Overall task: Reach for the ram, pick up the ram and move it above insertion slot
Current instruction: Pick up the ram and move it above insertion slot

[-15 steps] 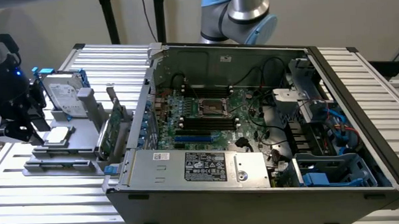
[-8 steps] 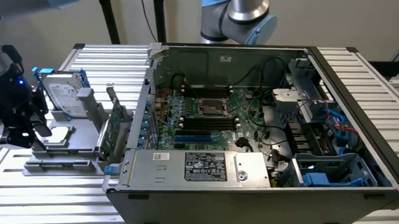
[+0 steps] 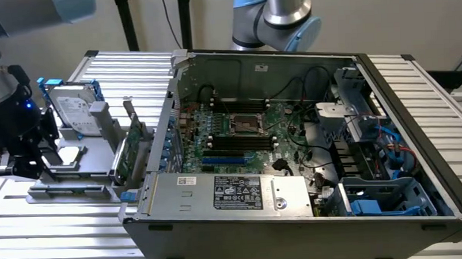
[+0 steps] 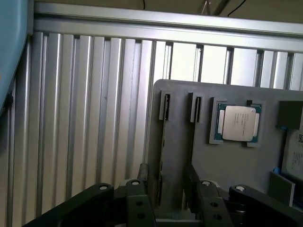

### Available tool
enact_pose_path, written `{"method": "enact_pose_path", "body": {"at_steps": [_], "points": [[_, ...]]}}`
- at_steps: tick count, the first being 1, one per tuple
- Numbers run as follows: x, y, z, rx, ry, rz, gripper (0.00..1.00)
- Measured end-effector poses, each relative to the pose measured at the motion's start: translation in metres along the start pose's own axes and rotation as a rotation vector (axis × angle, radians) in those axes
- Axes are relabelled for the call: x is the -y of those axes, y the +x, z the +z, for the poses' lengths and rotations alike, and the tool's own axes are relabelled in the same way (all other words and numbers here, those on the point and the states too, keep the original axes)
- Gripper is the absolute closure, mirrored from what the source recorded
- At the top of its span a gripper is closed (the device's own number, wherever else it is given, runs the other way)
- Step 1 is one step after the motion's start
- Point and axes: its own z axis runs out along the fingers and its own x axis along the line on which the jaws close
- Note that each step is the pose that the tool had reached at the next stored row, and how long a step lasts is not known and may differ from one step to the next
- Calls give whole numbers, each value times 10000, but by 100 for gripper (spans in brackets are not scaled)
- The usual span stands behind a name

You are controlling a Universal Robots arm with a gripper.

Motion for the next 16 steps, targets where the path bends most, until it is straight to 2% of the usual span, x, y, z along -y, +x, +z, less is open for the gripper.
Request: {"method": "enact_pose_path", "body": {"at_steps": [16], "points": [[6,2,290,20,1,104,58]]}}
